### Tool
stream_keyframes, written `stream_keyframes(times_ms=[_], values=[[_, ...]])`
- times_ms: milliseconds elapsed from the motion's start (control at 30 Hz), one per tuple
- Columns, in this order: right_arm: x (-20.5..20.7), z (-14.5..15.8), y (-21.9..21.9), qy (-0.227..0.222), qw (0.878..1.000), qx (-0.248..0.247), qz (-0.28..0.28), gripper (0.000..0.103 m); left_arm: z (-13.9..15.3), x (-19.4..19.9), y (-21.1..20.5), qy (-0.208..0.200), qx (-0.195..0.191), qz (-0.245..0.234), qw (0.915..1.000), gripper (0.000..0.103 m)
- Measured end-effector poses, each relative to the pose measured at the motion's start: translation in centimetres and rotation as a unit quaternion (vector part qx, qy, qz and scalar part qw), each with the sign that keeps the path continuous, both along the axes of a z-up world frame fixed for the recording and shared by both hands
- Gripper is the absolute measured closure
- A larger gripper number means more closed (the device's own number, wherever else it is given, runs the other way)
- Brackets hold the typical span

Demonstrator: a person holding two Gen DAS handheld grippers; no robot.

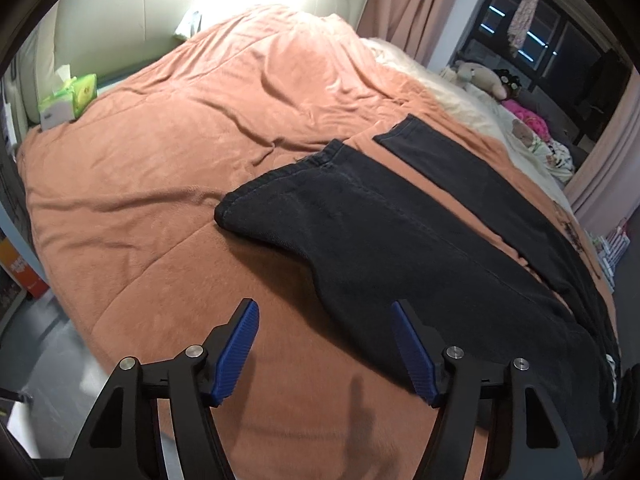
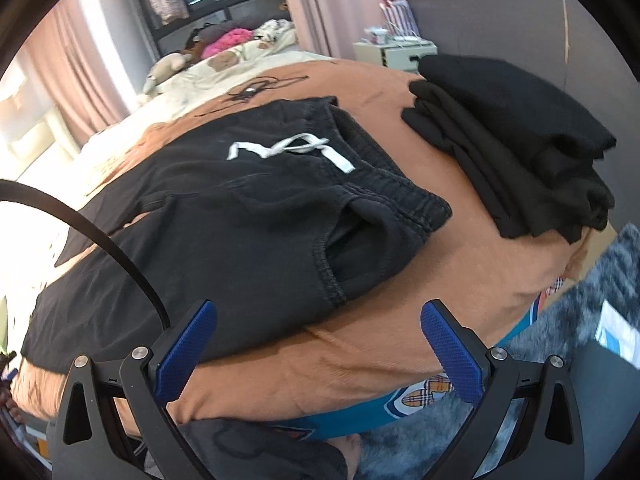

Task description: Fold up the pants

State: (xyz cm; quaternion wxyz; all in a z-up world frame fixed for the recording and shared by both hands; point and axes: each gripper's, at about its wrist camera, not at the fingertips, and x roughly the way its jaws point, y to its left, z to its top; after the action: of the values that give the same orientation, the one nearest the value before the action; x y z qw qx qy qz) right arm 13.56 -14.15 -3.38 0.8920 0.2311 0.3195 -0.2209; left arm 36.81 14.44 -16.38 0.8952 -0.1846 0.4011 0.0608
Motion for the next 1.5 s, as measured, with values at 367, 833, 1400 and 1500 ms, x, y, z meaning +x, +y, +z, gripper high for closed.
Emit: stream_keyframes(times_ms=[367, 833, 1400, 1500], values=[[1.3, -1.2, -4.1, 0.001, 0.998, 0.059, -0.032, 0.010, -2.8, 4.4, 1.9, 0.040, -0.007, 0.033, 0.9986, 0.048], [3.9, -3.5, -9.0, -0.032, 0.992, 0.117, -0.014, 0.042, -3.2, 6.9, 3.7, 0.052, -0.012, 0.058, 0.9969, 0.083], [3.9, 0.9, -10.0, -0.100, 0.992, 0.080, 0.016, 0.099, 5.5, 6.5, 0.9, -0.043, 0.065, 0.045, 0.9959, 0.100], [4.5, 2.3, -10.0, -0.108, 0.992, 0.060, 0.023, 0.099, 7.0, 6.9, 0.2, -0.059, 0.080, 0.043, 0.9941, 0.100]])
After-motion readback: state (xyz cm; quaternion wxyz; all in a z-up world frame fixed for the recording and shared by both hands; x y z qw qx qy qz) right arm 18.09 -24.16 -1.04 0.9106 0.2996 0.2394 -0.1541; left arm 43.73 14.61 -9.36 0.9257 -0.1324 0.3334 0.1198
